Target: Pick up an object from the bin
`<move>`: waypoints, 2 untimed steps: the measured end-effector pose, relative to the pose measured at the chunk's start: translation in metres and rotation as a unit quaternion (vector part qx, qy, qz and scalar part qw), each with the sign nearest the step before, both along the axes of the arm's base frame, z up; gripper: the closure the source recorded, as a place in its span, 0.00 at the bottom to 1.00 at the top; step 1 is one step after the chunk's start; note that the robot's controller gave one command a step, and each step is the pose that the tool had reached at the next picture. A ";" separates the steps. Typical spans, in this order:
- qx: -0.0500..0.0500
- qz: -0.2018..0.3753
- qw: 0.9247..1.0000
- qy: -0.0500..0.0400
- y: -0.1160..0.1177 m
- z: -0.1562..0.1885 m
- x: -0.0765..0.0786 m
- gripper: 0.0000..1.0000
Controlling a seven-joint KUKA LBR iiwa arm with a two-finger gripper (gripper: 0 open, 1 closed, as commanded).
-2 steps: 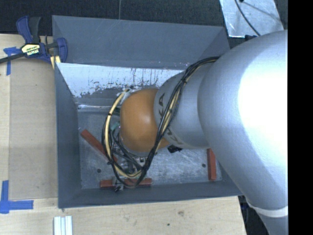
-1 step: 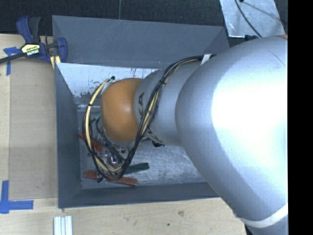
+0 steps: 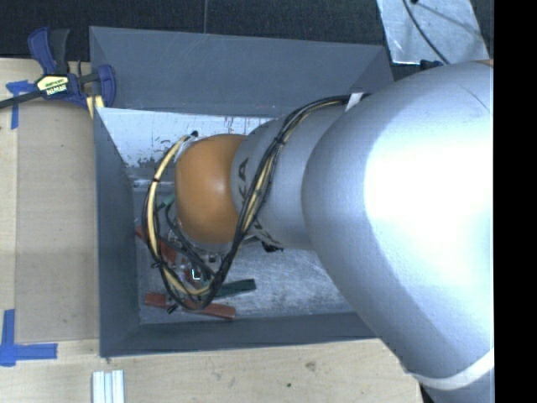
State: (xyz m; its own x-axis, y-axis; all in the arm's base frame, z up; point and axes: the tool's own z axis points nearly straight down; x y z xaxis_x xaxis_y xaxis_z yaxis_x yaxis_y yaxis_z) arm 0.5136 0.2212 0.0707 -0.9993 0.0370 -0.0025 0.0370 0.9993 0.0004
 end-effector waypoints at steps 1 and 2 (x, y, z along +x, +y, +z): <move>0.000 0.000 1.000 0.000 0.000 0.000 0.000 1.00; 0.000 0.001 1.000 0.001 0.000 0.000 0.000 0.00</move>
Offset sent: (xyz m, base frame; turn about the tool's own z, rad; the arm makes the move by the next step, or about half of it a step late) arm 0.0000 0.0000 0.0000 0.0000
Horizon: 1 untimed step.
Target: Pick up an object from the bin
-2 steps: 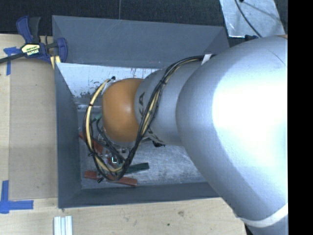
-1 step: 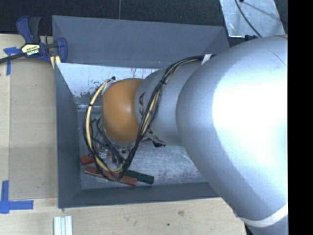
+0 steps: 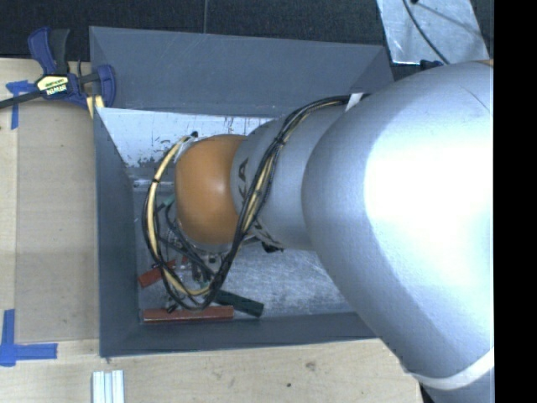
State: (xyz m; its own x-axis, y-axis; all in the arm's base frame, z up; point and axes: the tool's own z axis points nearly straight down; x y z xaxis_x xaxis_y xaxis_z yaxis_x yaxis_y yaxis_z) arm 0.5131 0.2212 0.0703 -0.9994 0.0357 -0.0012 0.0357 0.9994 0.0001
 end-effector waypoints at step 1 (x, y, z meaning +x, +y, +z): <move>0.000 0.000 1.000 0.000 0.000 0.000 0.000 1.00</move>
Offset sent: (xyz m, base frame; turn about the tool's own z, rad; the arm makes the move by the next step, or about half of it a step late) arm 0.0000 0.0000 0.0000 0.0000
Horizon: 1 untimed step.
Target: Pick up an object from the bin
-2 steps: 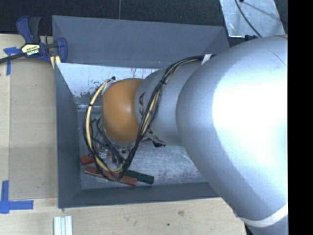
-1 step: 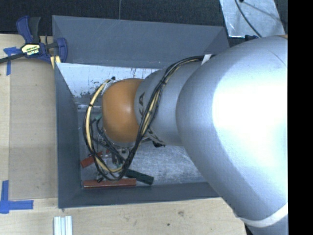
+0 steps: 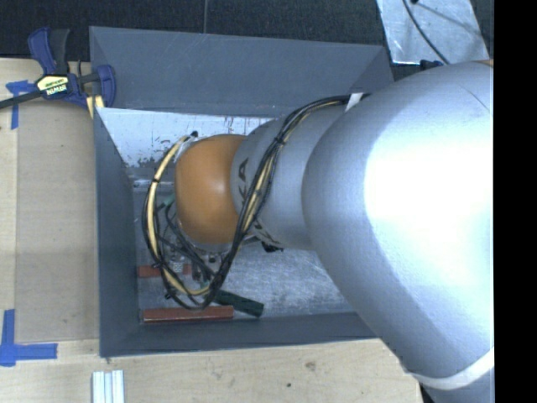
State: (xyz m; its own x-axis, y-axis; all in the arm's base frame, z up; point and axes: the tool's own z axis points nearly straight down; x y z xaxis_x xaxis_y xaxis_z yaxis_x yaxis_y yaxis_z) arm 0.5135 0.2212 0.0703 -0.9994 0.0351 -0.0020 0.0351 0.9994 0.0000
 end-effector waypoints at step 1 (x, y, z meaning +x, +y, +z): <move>0.002 0.019 1.000 -0.004 0.008 0.119 0.010 1.00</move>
Offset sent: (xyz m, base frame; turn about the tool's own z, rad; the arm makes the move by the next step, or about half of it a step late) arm 0.0076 0.0075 0.1137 -0.0381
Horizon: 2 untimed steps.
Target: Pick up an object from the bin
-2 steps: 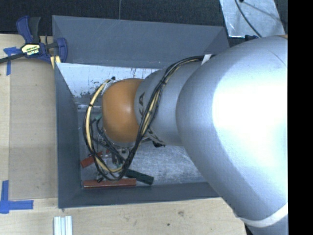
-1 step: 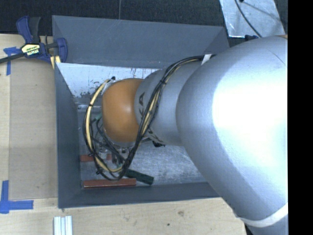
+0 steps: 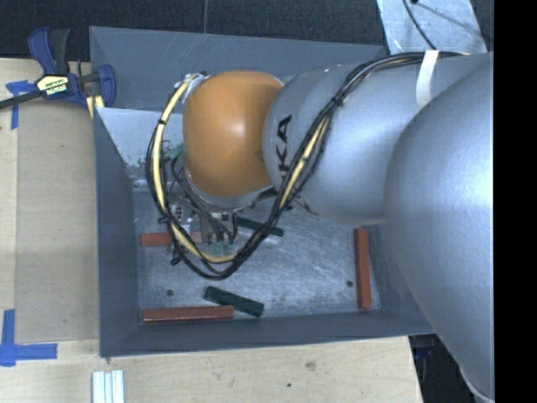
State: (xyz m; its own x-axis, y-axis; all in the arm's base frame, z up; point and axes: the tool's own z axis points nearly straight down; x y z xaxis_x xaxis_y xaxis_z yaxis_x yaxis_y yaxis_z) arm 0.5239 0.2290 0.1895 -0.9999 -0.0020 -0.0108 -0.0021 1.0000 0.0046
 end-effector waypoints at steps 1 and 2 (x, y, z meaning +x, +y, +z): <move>-0.004 0.226 0.974 0.006 -0.019 -0.061 -0.020 1.00; -0.003 0.205 0.979 -0.001 -0.039 0.050 -0.017 1.00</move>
Offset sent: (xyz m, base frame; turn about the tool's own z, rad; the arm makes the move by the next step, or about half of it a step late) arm -0.0194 -0.0184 -0.0599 -0.4571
